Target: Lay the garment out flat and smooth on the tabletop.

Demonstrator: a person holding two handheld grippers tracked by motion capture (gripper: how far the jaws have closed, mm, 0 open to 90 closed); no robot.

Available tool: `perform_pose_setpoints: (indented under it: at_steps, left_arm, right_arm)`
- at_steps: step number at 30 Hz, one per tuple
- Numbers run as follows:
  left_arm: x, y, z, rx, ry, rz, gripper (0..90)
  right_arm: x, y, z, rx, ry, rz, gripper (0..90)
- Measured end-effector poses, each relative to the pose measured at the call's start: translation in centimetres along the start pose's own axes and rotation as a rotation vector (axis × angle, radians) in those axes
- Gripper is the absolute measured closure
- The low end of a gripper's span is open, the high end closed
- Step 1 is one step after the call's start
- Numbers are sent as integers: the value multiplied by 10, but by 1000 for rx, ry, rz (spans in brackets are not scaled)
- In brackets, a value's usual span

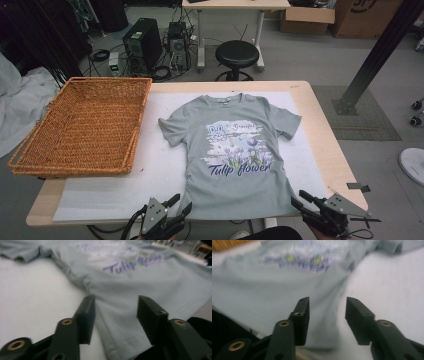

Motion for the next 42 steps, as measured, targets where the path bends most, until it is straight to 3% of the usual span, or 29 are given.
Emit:
perform_pose_setpoints:
  at_steps: [1, 2, 3, 4, 8, 14, 15, 16, 17, 18, 20, 24, 26, 28, 30, 32, 34, 38, 42]
  left_arm:
    - [3, 3, -1, 8, -9, 22, 675]
    - [6, 6, -4, 27, -23, 38, 675]
    - [6, 8, -6, 48, -55, 29, 849]
    - [5, 10, -8, 56, -69, 15, 874]
    - [-6, 9, -5, 6, -34, -51, 885]
    - [-24, 2, -5, 56, 1, -91, 882]
    - [-25, 3, -6, 68, 0, -91, 866]
    - [-24, 5, -5, 73, -19, -96, 753]
    - [-24, 6, -4, 58, -27, -104, 586]
    - [-24, 8, -2, 34, -34, -104, 487]
    - [-26, 9, 2, 21, -54, -119, 376]
    - [-28, 2, 10, -10, -68, -151, 238]
    - [-28, -7, 15, -70, -59, -180, 220]
    - [-26, -20, 19, -93, -58, -204, 174]
    - [-22, -35, 22, -79, -38, -229, 153]
    - [-16, -51, 28, -57, -12, -223, 131]
    - [-7, -68, 36, -38, -14, -212, 118]
    - [8, -97, 55, -43, 7, -242, 113]
    - [20, -121, 71, -6, 16, -236, 112]
  right_arm:
    - [1, 5, 2, -12, 9, -23, 759]
    - [1, 5, 2, -12, 9, -23, 759]
    - [-2, 10, 3, -4, -10, -44, 835]
    - [-4, 10, 3, 12, -21, -48, 856]
    - [-11, 10, 3, 17, -42, -59, 862]
    - [-31, 7, 7, 42, -84, -129, 855]
    - [-31, 8, 8, 33, -85, -126, 819]
    - [-30, 10, 9, 20, -71, -122, 690]
    - [-29, 12, 8, 25, -43, -125, 574]
    - [-29, 13, 6, 54, -38, -124, 550]
    - [-30, 9, 3, 77, -37, -132, 499]
    - [-34, -12, 0, 48, 10, -174, 333]
    - [-36, -27, -2, 19, 42, -212, 292]
    - [-36, -44, -7, -9, 58, -250, 259]
    - [-33, -61, -14, -4, 57, -273, 246]
    - [-26, -77, -22, -7, 63, -279, 219]
    - [-17, -90, -31, -1, 56, -282, 211]
    - [1, -113, -48, -5, 62, -290, 180]
    - [11, -129, -58, -16, 60, -316, 160]
Point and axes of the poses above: each handheld gripper's, and its own axes: x roughly forward along the jaws, y roughly out of its underside, z roughly to its left, the point moved 2 cm from there along x, roughly forward along the jaws, and after that the axes turned 1 degree about z, right-handed, at the moved point
